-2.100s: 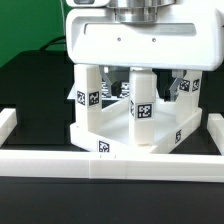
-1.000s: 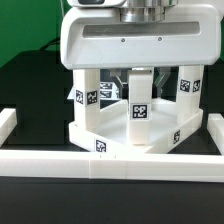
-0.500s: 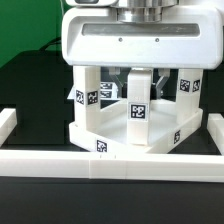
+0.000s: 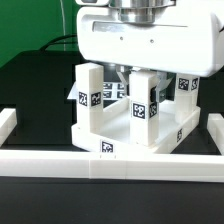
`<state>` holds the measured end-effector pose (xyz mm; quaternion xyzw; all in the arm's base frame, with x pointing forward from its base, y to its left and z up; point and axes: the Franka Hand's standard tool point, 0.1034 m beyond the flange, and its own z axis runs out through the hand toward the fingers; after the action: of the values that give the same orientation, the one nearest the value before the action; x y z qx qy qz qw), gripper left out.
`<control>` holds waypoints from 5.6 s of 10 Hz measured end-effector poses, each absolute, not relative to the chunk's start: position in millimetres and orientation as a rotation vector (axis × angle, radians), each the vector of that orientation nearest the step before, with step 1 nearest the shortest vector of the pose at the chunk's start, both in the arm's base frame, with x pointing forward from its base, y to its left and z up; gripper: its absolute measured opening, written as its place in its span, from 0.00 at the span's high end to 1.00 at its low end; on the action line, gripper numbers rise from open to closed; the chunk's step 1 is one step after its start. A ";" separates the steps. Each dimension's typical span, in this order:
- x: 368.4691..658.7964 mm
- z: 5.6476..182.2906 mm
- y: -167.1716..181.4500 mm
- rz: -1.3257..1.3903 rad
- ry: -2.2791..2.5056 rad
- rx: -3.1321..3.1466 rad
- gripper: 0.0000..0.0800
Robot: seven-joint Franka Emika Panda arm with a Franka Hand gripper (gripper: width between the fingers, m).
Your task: Assemble desk
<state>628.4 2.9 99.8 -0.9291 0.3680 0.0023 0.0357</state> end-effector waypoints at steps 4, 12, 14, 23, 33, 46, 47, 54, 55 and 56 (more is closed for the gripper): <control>628.5 98.5 6.3 0.049 1.650 -2.554 0.64; 628.6 98.3 8.0 0.076 1.927 -2.344 0.36; 628.7 99.3 9.5 0.058 1.652 -2.556 0.19; 629.1 99.5 5.9 -0.004 0.479 -3.004 0.19; 630.0 100.5 4.3 -0.033 -0.101 -3.074 0.49; 629.2 98.1 10.1 0.024 1.168 -2.830 0.64; 629.3 98.1 11.5 0.036 1.333 -2.745 0.64; 629.7 97.3 19.7 0.066 1.895 -2.392 0.63; 629.7 97.2 19.7 0.066 1.889 -2.397 0.63; 629.6 97.2 19.6 0.063 1.815 -2.453 0.37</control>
Offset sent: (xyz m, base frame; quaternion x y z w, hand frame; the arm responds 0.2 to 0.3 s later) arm -0.0015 0.0076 -0.0029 -0.0012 -0.0134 0.2247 0.9743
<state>629.6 19.6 97.2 -0.8028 0.5942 0.0206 0.0448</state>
